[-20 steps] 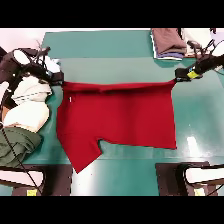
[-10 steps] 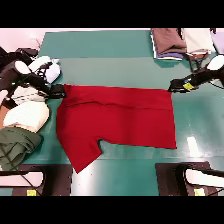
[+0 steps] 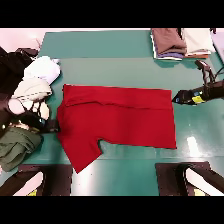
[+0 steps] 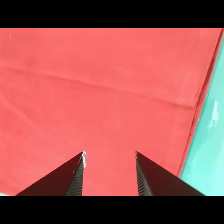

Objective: Fold the shirts.

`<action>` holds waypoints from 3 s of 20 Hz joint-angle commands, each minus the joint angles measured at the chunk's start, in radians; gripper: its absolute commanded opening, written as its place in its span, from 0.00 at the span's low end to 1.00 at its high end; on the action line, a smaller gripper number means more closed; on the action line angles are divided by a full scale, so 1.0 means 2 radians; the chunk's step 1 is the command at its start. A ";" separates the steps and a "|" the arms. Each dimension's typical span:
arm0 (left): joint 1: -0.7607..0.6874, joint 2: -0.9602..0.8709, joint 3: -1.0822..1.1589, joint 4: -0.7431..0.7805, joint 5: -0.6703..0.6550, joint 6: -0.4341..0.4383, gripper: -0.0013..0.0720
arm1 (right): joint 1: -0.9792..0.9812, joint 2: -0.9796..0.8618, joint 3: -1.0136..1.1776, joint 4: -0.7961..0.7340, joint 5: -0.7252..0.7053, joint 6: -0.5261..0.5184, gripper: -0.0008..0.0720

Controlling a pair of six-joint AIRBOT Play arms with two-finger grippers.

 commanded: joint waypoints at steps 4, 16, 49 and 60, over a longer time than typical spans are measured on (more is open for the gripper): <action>-0.001 0.030 -0.116 -0.122 0.056 0.015 0.73 | 0.000 0.035 -0.028 0.005 -0.012 -0.001 0.52; -0.001 0.030 -0.034 -0.160 0.016 0.055 0.05 | -0.143 0.035 -0.179 -0.064 0.085 -0.017 0.75; -0.001 -0.026 0.102 -0.085 0.107 0.060 0.05 | 0.025 -0.085 0.019 -0.101 0.038 -0.010 0.03; -0.001 -0.190 0.233 -0.118 0.171 0.090 0.55 | 0.019 -0.242 0.168 -0.010 0.001 -0.004 0.33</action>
